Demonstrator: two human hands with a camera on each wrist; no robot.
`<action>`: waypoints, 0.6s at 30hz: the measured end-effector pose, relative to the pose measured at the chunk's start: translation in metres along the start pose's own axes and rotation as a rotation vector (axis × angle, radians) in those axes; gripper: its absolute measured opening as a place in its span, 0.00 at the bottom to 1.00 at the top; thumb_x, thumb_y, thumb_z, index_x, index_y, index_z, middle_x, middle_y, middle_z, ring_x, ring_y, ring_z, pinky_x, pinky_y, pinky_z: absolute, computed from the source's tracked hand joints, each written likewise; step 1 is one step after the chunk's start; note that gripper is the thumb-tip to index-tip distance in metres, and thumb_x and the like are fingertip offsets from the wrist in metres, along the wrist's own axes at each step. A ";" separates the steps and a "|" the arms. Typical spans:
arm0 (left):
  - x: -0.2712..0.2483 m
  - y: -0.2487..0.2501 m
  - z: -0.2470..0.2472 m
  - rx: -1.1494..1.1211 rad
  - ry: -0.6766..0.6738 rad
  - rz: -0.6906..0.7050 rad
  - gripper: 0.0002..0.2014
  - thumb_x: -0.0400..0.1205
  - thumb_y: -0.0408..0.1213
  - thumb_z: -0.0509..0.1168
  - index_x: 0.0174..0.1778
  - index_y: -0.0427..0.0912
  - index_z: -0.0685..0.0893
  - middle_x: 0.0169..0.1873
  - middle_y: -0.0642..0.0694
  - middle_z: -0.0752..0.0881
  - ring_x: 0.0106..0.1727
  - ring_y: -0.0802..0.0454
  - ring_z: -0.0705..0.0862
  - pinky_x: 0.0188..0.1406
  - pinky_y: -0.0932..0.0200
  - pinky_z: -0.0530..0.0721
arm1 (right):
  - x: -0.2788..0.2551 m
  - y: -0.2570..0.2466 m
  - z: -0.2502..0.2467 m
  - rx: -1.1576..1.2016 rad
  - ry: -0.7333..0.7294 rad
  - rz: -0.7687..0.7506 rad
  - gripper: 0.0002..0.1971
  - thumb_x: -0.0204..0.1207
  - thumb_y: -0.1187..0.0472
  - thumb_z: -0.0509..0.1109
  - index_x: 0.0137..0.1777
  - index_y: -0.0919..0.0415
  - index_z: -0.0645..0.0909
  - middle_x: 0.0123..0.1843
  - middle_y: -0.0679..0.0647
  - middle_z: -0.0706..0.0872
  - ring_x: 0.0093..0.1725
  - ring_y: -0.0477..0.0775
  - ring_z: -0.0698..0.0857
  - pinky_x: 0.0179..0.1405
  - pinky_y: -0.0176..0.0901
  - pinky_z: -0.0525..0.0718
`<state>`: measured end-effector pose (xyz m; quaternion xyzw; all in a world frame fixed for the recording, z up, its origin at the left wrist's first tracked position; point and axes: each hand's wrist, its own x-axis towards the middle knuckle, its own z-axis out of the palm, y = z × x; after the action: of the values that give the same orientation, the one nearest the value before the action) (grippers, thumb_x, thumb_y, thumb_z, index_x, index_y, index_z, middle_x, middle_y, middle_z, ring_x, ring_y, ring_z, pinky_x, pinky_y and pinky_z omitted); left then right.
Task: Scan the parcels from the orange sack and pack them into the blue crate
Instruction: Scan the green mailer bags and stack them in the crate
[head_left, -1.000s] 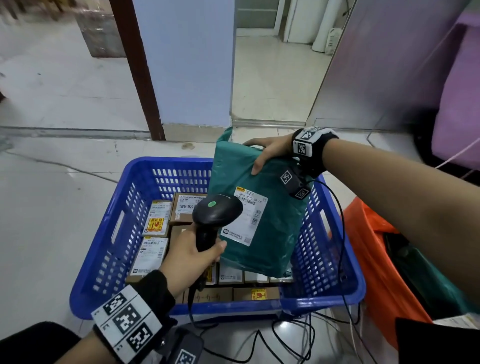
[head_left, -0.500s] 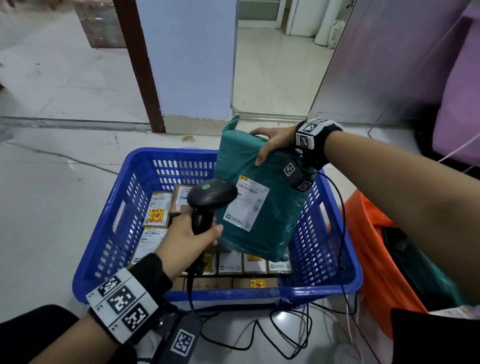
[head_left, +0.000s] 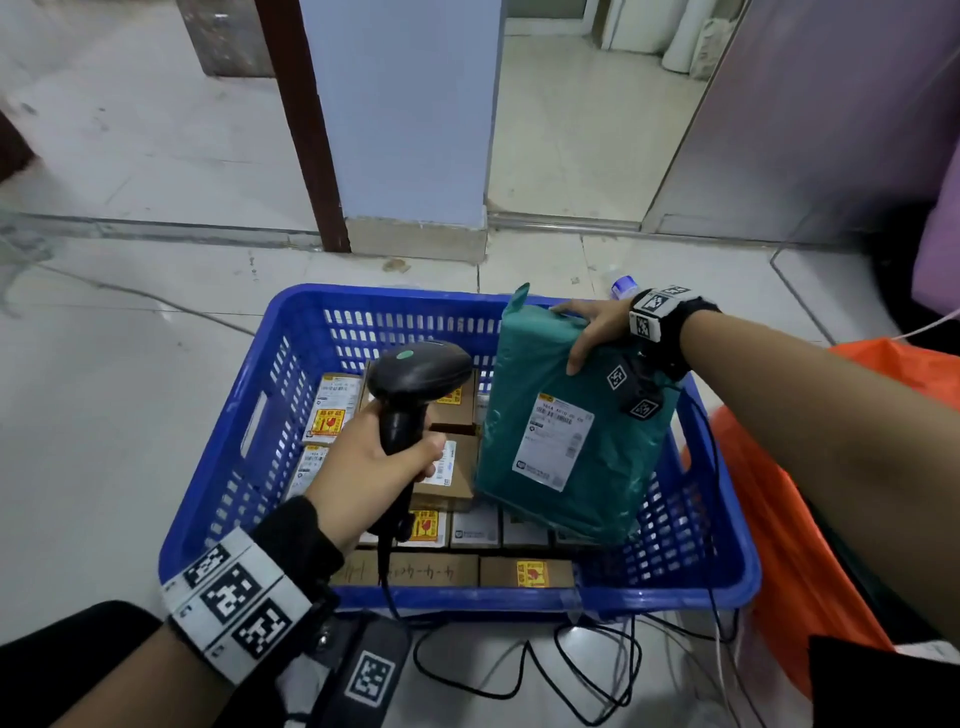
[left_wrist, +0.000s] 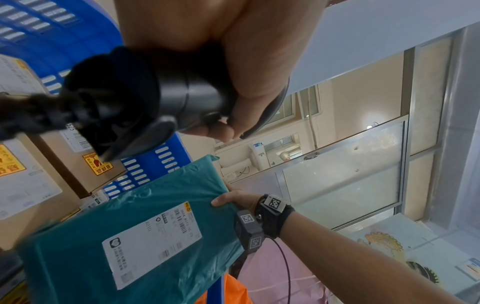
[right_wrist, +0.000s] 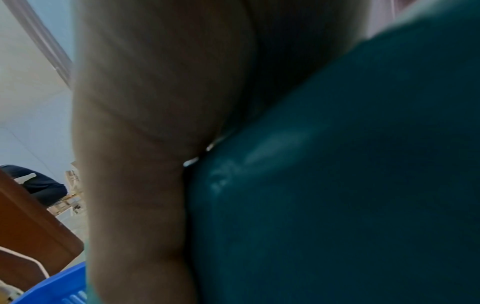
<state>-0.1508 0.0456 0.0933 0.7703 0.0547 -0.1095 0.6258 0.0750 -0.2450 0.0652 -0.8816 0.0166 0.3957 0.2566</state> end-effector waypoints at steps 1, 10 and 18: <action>0.001 0.000 0.001 0.002 -0.005 -0.002 0.07 0.80 0.33 0.69 0.52 0.39 0.80 0.36 0.49 0.84 0.35 0.60 0.84 0.40 0.64 0.81 | 0.005 0.001 0.001 0.001 -0.028 0.002 0.50 0.64 0.65 0.84 0.81 0.42 0.60 0.73 0.56 0.74 0.57 0.62 0.85 0.41 0.51 0.89; 0.013 -0.005 0.004 0.021 0.022 -0.024 0.07 0.79 0.33 0.71 0.50 0.39 0.81 0.34 0.47 0.84 0.34 0.59 0.85 0.38 0.66 0.83 | 0.052 0.022 0.017 -0.015 -0.197 0.076 0.47 0.67 0.67 0.81 0.81 0.38 0.64 0.75 0.55 0.76 0.60 0.64 0.85 0.45 0.51 0.90; 0.019 -0.010 0.012 -0.002 -0.014 -0.074 0.08 0.79 0.34 0.70 0.51 0.37 0.80 0.35 0.45 0.82 0.32 0.59 0.83 0.34 0.71 0.81 | 0.085 0.031 0.010 0.026 -0.052 -0.052 0.37 0.58 0.59 0.86 0.70 0.47 0.82 0.62 0.54 0.88 0.56 0.60 0.89 0.54 0.54 0.89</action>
<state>-0.1355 0.0354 0.0767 0.7664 0.0789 -0.1379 0.6224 0.1192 -0.2531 -0.0138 -0.8678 -0.0077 0.4114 0.2786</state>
